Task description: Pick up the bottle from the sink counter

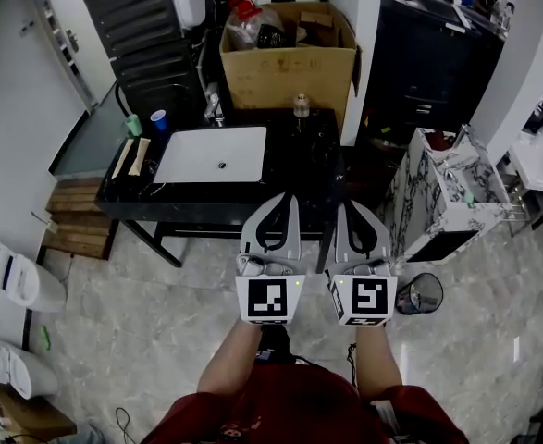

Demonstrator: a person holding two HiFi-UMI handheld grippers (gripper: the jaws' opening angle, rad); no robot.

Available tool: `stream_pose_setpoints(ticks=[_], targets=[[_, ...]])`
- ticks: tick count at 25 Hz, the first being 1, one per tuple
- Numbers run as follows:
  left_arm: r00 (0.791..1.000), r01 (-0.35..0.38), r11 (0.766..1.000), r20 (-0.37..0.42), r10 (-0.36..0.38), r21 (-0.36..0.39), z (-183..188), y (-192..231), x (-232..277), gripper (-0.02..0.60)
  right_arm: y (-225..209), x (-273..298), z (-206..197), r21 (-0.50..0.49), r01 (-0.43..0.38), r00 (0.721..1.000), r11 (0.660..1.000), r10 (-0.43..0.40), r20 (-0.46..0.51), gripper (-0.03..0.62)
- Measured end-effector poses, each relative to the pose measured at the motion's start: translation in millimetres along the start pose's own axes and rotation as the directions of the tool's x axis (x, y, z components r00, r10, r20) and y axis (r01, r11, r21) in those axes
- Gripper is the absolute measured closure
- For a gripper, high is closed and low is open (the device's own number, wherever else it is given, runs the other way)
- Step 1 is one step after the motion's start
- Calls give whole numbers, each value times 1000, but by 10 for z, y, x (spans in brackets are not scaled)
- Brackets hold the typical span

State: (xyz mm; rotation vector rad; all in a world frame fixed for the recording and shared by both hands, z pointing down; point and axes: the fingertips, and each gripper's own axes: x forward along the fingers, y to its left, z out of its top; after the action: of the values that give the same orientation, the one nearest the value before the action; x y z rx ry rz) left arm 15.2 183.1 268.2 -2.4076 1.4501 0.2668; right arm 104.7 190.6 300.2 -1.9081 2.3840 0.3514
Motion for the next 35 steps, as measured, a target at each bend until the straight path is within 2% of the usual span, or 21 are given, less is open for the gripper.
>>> stream_pose_setpoints(ticks=[2,6,19,30,35], targets=[[1000,2,1000,-16,-2,4,-104,66,41,578,-14,88,-57,-5,6,1000,1000,-6,-6,588],[1000,-10,999,8,10,-36,-178,240,230,578,-14,340,-149,-18,9,1000,1000,-9,-20,588],[1000,25,998,8,-25,-65,-535,908,1071,578,-17,1450,-289,-32,39,999,999,-40,-33,588],[998,61,997,2,-61,-54,-844,1573,1652,578,126,2348,-382,-52,67,996,996,-70,-49,588],[998,67,991,20,-65,-112,-909,1814,1827,578,181,2609,-396,-74,90,994,993,-94,-53,588]])
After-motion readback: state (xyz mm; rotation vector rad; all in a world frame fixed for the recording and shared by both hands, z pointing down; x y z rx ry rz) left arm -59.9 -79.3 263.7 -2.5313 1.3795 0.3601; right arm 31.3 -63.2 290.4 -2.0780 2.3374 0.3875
